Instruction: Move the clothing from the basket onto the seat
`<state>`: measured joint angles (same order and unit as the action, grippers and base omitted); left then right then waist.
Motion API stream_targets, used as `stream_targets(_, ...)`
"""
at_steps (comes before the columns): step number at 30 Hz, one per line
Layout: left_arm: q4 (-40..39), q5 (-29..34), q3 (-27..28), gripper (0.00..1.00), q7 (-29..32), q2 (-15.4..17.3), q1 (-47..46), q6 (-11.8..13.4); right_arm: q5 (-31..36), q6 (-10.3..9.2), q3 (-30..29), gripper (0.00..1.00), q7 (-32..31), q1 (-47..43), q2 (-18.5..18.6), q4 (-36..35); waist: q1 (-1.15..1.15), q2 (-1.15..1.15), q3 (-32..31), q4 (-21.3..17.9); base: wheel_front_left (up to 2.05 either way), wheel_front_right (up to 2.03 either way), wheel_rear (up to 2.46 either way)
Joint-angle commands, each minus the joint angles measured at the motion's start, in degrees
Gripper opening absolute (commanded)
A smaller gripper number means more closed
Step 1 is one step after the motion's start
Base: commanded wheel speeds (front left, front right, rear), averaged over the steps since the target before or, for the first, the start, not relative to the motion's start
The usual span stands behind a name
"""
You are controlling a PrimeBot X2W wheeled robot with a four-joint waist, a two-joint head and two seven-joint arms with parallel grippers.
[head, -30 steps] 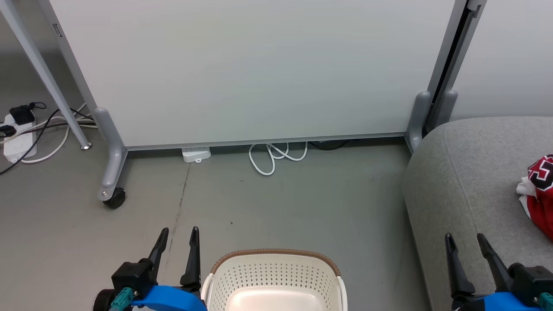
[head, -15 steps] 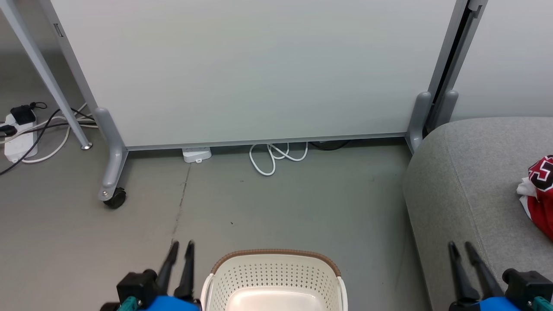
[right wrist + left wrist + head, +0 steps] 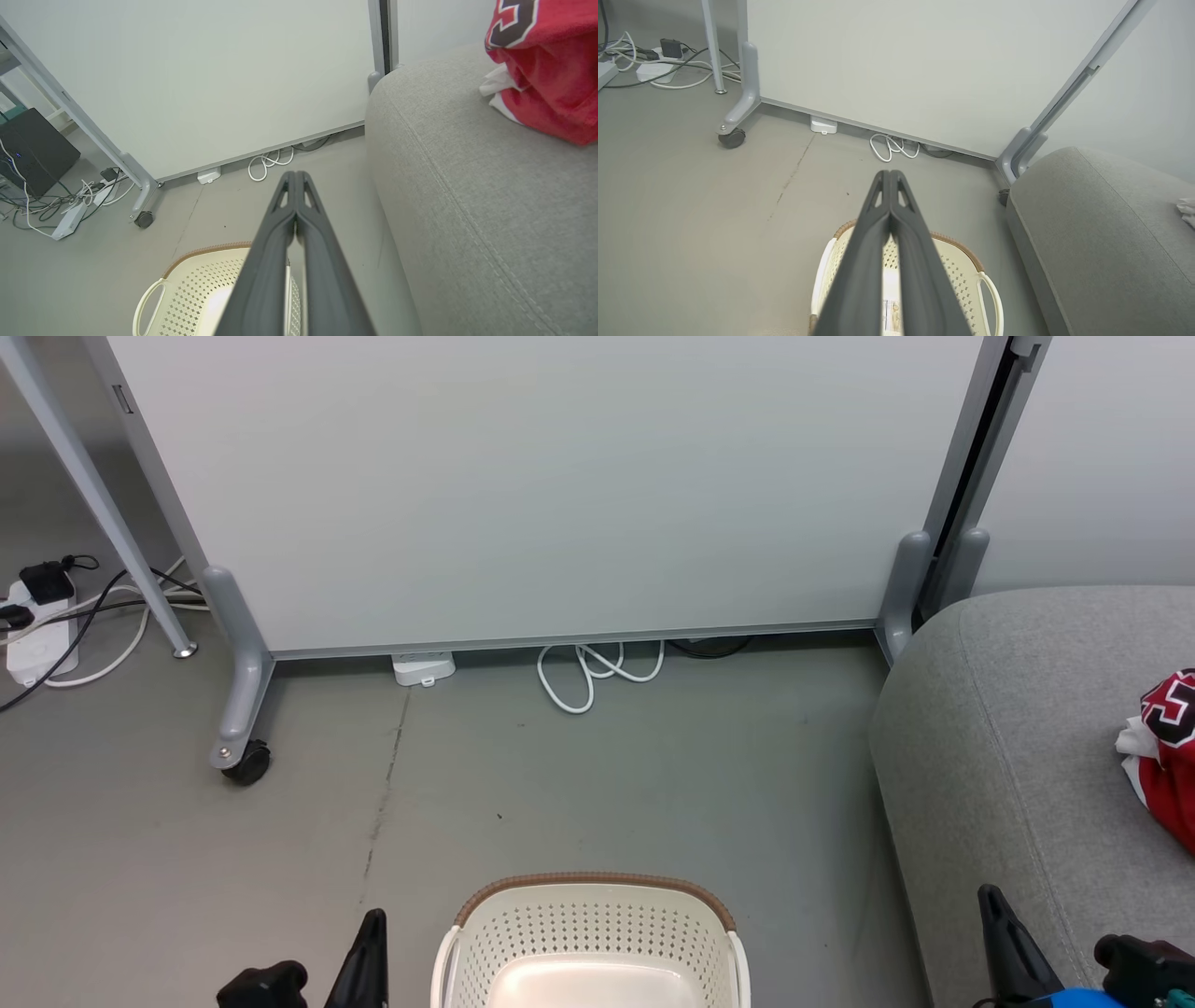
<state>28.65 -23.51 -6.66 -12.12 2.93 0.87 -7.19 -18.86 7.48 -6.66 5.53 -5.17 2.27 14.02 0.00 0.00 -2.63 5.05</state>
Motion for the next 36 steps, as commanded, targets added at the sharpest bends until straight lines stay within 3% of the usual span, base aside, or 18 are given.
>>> stream_targets(1,-1.34,-1.68,0.49,0.00,0.30,0.00,-1.87,-0.04,-1.97,0.00,-0.09,0.00,-0.38,1.57,0.24,-0.82,0.00,0.00,0.02,-0.04,0.00,0.00,0.00)
stream_targets(36,-7.16,-30.44,5.99,0.00,8.18,-0.02,-4.45,-0.19,-32.65,0.01,0.07,0.00,-5.34,5.97,0.49,-0.66,0.00,0.00,0.87,-1.56,0.00,0.00,0.00)
